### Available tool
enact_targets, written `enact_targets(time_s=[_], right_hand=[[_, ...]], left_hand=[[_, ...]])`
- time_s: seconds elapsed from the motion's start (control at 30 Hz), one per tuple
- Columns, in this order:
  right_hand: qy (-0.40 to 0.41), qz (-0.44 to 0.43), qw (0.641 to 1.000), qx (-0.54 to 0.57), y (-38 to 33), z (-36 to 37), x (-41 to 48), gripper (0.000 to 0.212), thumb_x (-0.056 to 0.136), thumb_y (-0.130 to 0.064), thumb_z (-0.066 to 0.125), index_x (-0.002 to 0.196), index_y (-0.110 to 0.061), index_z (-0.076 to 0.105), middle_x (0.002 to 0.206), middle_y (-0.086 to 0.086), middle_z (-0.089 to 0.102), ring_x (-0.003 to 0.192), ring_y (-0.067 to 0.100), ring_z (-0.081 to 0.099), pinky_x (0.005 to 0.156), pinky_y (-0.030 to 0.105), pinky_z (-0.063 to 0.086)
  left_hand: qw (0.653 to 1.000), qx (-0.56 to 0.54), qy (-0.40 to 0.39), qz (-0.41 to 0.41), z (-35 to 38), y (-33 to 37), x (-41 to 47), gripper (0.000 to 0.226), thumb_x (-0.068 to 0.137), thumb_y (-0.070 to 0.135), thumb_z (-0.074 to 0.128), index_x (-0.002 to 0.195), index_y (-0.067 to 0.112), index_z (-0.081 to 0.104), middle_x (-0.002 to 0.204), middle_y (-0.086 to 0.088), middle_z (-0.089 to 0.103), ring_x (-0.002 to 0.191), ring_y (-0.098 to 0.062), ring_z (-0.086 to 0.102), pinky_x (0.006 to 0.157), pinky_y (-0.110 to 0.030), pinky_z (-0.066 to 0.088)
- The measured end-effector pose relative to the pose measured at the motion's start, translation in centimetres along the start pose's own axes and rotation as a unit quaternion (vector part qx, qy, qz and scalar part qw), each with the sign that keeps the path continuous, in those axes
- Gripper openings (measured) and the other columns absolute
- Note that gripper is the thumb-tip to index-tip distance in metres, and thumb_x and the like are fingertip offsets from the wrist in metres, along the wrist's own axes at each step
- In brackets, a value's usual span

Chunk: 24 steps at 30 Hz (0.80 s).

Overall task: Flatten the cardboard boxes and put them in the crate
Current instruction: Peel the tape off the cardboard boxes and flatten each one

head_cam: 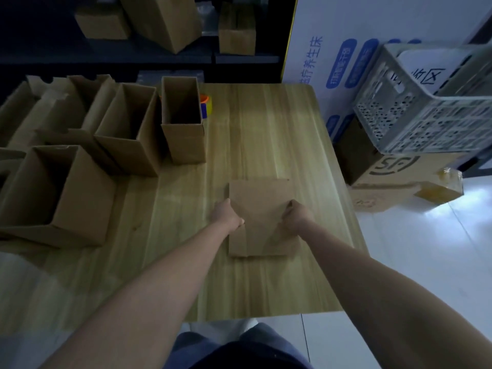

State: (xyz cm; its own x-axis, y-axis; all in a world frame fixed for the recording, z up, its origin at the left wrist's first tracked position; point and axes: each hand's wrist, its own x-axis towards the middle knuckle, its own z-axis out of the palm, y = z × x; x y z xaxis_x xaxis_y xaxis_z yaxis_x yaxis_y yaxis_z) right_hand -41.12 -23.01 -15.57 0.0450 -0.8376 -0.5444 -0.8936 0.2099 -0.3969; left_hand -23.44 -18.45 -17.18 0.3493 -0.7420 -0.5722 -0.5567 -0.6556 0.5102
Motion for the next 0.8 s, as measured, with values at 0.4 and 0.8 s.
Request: enact_targets(time_s=[0.4, 0.8], right_hand=[[0.007, -0.027, 0.995, -0.098, 0.6, 0.5, 1.7, 0.043, 0.086, -0.018, 0.061, 0.126, -0.006, 0.050, 0.129, 0.012, 0.045, 0.117, 0.034, 0.050, 0.097, 0.039, 0.044], [0.138, -0.045, 0.984, -0.101, -5.4, -1.9, -2.9, 0.041, 0.093, -0.026, 0.054, 0.130, -0.009, 0.049, 0.123, 0.012, 0.058, 0.111, 0.028, 0.055, 0.092, 0.040, 0.048]], left_hand=[[0.993, 0.097, 0.002, 0.063, 1.1, -1.1, 1.5, 0.076, 0.088, 0.020, 0.064, 0.147, 0.039, 0.021, 0.154, -0.004, 0.019, 0.131, -0.029, 0.038, 0.106, -0.038, 0.037], [0.993, 0.018, 0.014, 0.113, -5.5, -0.6, -1.2, 0.063, 0.082, 0.017, 0.068, 0.140, 0.017, 0.042, 0.144, -0.013, 0.039, 0.126, -0.027, 0.046, 0.099, -0.030, 0.039]])
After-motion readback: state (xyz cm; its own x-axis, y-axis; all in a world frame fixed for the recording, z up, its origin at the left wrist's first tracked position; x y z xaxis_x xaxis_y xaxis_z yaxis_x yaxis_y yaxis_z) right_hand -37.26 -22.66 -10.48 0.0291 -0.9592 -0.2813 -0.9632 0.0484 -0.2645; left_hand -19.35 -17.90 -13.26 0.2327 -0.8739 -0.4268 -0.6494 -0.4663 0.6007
